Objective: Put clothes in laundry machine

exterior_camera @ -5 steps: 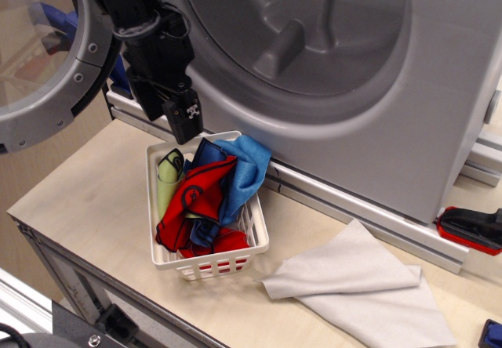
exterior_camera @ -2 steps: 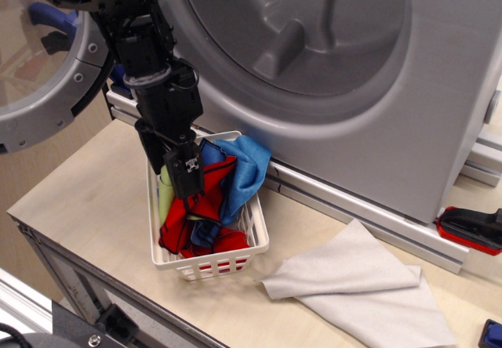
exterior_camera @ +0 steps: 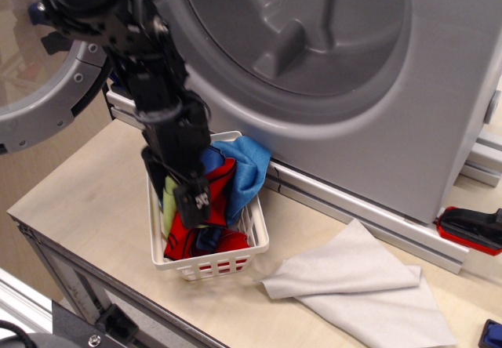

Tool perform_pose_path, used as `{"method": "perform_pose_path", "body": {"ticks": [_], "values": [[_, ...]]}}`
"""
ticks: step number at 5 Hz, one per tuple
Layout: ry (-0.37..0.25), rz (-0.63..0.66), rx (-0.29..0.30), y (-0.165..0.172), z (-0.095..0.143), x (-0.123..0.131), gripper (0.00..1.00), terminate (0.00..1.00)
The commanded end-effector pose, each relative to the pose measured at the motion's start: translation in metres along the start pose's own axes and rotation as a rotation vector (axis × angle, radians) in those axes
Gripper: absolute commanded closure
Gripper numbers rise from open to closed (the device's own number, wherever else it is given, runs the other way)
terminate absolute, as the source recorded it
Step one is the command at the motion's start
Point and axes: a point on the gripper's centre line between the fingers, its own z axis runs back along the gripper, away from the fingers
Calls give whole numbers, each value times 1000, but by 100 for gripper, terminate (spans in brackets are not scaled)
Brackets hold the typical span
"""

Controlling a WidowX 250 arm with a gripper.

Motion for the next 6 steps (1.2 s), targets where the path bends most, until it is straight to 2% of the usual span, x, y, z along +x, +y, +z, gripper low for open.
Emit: {"method": "perform_pose_path", "body": {"ticks": [1, 2, 3, 4, 5, 6], "values": [[-81, 57, 123, 5, -23, 17, 0, 0], [-84, 82, 133, 7, -28, 23, 0, 0], [-114, 80, 161, 9, -24, 24, 100, 0], [-203, 120, 191, 14, -6, 26, 100, 0], [-259, 186, 181, 20, 16, 30, 100, 0], [-368, 242, 157, 21, 52, 35, 100, 0]]}}
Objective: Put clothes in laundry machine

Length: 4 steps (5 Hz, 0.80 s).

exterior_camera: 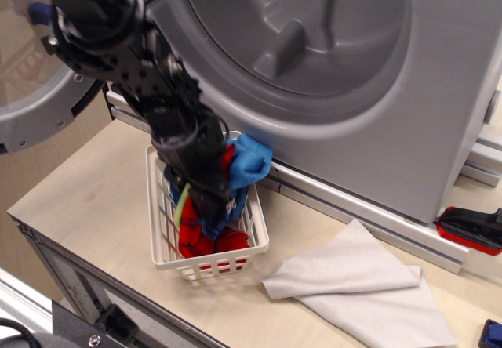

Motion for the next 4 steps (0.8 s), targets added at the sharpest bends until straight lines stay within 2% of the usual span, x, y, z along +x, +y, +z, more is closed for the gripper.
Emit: {"method": "perform_pose_path", "body": {"ticks": [1, 2, 3, 4], "values": [[-244, 95, -5, 22, 72, 43, 100, 0], [-349, 102, -53, 21, 110, 50, 100, 0], [-466, 101, -77, 14, 130, 65, 100, 0], [-523, 149, -83, 14, 138, 90, 100, 0]]}}
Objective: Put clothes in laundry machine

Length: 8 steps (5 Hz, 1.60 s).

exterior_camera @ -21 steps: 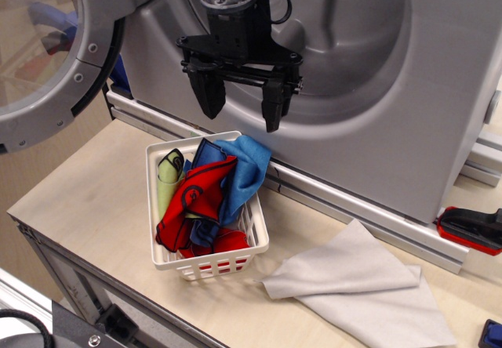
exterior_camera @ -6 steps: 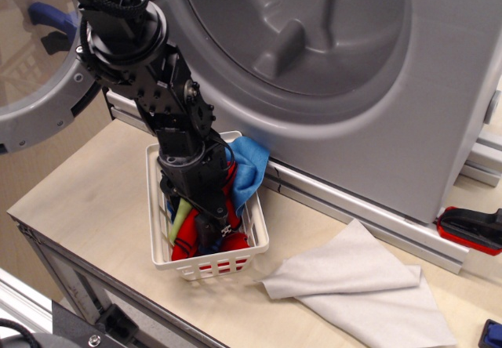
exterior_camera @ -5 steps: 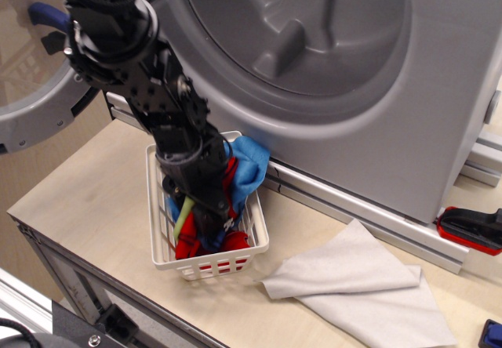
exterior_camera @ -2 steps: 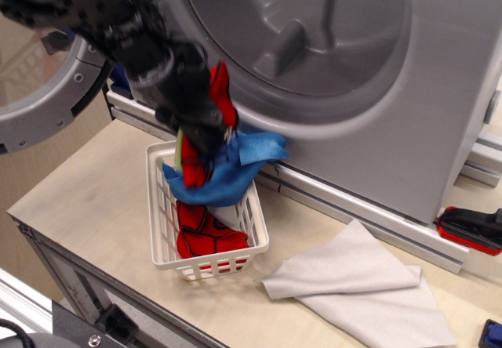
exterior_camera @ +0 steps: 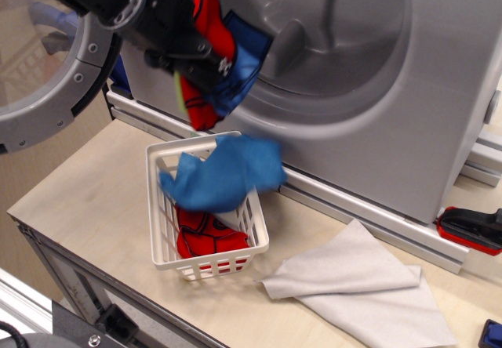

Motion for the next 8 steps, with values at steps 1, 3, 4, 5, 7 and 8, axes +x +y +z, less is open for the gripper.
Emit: {"method": "perform_pose_path", "body": {"ticks": [1, 3, 4, 5, 7, 8], "values": [[-125, 39, 42, -1, -4, 56, 100, 0], [-156, 88, 84, -20, -36, 90, 100, 0], [-188, 103, 97, -27, -46, 105, 100, 0], [-208, 104, 150, -25, -64, 110, 0, 0], [-259, 156, 175, -15, -76, 118, 0, 0], [-215, 136, 166, -15, -63, 110, 0, 0]]}}
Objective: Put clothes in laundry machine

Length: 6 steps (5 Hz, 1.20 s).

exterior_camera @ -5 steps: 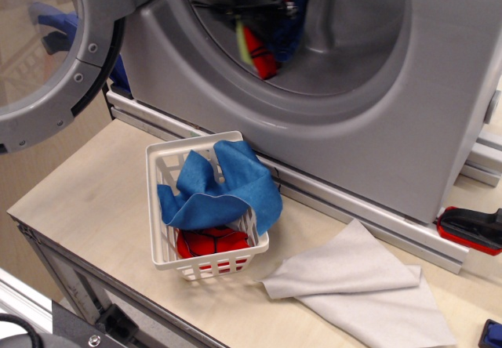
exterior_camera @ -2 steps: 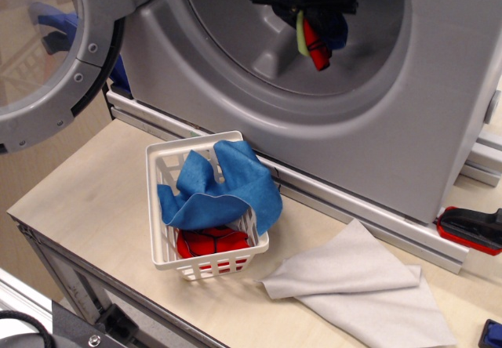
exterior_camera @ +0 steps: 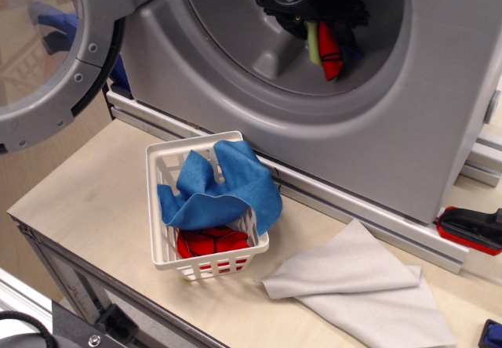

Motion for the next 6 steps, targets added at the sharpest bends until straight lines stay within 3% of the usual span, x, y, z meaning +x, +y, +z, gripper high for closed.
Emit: {"method": "perform_pose_path", "body": {"ticks": [1, 2, 3, 4, 5, 6], "values": [[-2, -23, -56, 18, 54, 5, 0, 0], [42, -72, -48, 30, 75, -15, 0, 0], [137, -139, -58, 45, 97, -35, 0, 0], [286, -194, -47, 54, 111, -42, 0, 0], [286, -194, -47, 54, 111, -42, 0, 0], [286, -194, -47, 54, 111, -42, 0, 100]]}}
